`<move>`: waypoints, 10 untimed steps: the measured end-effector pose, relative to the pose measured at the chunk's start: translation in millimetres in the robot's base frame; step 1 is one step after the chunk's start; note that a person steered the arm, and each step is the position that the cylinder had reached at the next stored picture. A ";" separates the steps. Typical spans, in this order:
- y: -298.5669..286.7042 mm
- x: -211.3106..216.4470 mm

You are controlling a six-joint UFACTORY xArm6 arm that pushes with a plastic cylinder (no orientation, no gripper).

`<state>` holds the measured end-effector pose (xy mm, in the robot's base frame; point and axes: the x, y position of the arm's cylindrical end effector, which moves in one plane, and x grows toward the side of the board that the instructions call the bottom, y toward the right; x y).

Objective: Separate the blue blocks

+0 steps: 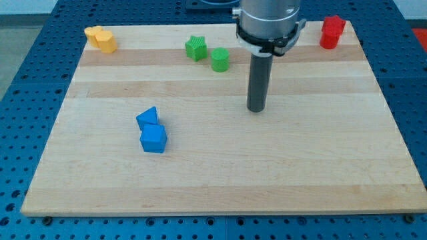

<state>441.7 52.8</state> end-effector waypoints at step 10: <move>-201.9 52.4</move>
<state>494.1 -149.1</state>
